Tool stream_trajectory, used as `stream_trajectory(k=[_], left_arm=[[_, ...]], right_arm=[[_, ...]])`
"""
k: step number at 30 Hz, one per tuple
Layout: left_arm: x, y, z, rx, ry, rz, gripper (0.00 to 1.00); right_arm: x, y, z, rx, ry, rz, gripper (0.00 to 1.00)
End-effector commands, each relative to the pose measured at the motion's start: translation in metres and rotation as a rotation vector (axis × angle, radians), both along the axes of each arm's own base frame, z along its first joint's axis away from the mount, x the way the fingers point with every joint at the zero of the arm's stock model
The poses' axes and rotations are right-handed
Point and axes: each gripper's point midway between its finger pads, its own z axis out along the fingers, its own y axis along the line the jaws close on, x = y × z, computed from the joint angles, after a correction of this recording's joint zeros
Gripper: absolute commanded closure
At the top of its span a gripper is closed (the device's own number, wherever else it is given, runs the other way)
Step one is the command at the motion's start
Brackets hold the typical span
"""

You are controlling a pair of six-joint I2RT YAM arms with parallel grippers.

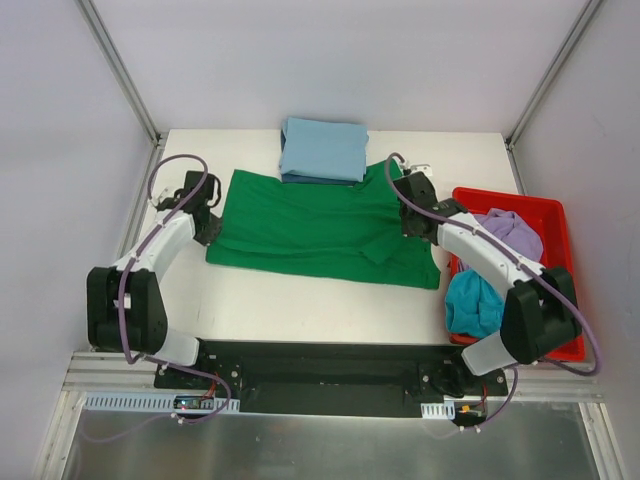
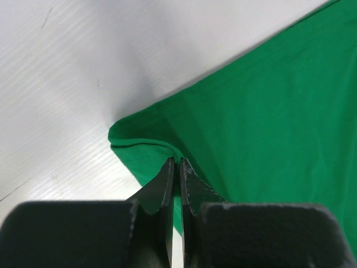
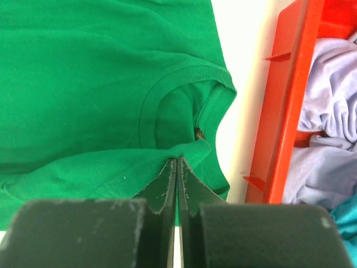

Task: Fold and stack the t-shirts
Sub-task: Fold the flattened tshirt in 1/3 of the way

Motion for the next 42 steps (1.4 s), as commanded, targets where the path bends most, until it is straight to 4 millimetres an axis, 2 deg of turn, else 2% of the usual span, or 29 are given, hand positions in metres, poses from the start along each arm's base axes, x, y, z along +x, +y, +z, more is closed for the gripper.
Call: stream_trajectory(k=[1, 3, 5, 7, 10, 11, 12, 13, 14, 15, 16, 17, 19, 21, 22, 24, 27, 32, 36, 42], left_arm=[[0.021, 0.009, 0.0, 0.055, 0.01, 0.0, 1.0], [0.028, 0.011, -0.003, 0.07, 0.025, 0.002, 0.98], [0.035, 0.013, -0.009, 0.087, 0.044, 0.002, 0.9], [0.042, 0.014, -0.013, 0.094, 0.057, -0.007, 0.73], [0.056, 0.019, -0.007, 0.111, 0.042, -0.005, 0.46], [0.061, 0.021, -0.003, 0.115, 0.032, -0.007, 0.32], [0.066, 0.022, 0.002, 0.12, 0.023, -0.021, 0.18], [0.071, 0.02, 0.008, 0.104, 0.009, -0.043, 0.11], [0.073, 0.017, 0.014, 0.086, -0.005, -0.063, 0.01], [0.072, 0.016, 0.018, 0.08, -0.012, -0.081, 0.01], [0.069, 0.013, 0.021, 0.074, -0.019, -0.097, 0.01], [0.064, 0.012, 0.023, 0.066, -0.024, -0.113, 0.01], [0.055, -0.002, 0.021, 0.005, -0.042, -0.172, 0.01], [0.048, -0.03, 0.01, -0.112, -0.087, -0.281, 0.01], [0.049, -0.045, 0.008, -0.177, -0.135, -0.344, 0.01], [0.047, -0.075, 0.005, -0.311, -0.202, -0.449, 0.01], [0.04, -0.086, -0.015, -0.361, -0.178, -0.496, 0.01], [0.033, -0.087, -0.047, -0.374, -0.097, -0.502, 0.01], [0.037, -0.088, -0.058, -0.39, -0.065, -0.498, 0.01], [0.031, -0.082, -0.071, -0.382, -0.026, -0.454, 0.01]], right_arm=[[0.025, 0.006, -0.002, 0.011, 0.0, 0.011, 1.0], [0.035, 0.006, -0.01, 0.015, 0.013, -0.011, 1.0], [0.046, 0.005, -0.015, 0.011, 0.017, -0.034, 1.0], [0.06, 0.004, -0.019, 0.021, 0.015, -0.081, 1.0], [0.086, 0.004, -0.025, 0.034, 0.027, -0.105, 0.97], [0.095, 0.007, -0.026, 0.054, 0.034, -0.103, 0.91], [0.101, 0.01, -0.027, 0.067, 0.045, -0.102, 0.76], [0.106, 0.011, -0.023, 0.075, 0.043, -0.1, 0.51], [0.105, 0.011, -0.019, 0.074, 0.051, -0.107, 0.33], [0.101, 0.008, -0.015, 0.07, 0.057, -0.122, 0.2], [0.094, 0.002, -0.014, 0.058, 0.072, -0.148, 0.14], [0.084, -0.003, -0.012, 0.054, 0.086, -0.176, 0.09], [0.065, -0.003, -0.013, 0.094, 0.108, -0.195, 0.06], [0.043, 0.013, -0.021, 0.211, 0.14, -0.145, 0.01], [0.034, 0.026, -0.024, 0.292, 0.147, -0.111, 0.03], [0.007, 0.061, -0.036, 0.504, 0.211, -0.004, 0.04], [-0.01, 0.092, -0.039, 0.696, 0.223, 0.062, 0.04], [-0.002, 0.104, -0.053, 0.711, 0.237, 0.052, 0.04], [0.004, 0.107, -0.067, 0.665, 0.24, 0.008, 0.04], [0.024, 0.128, -0.06, 0.666, 0.222, 0.041, 0.04]])
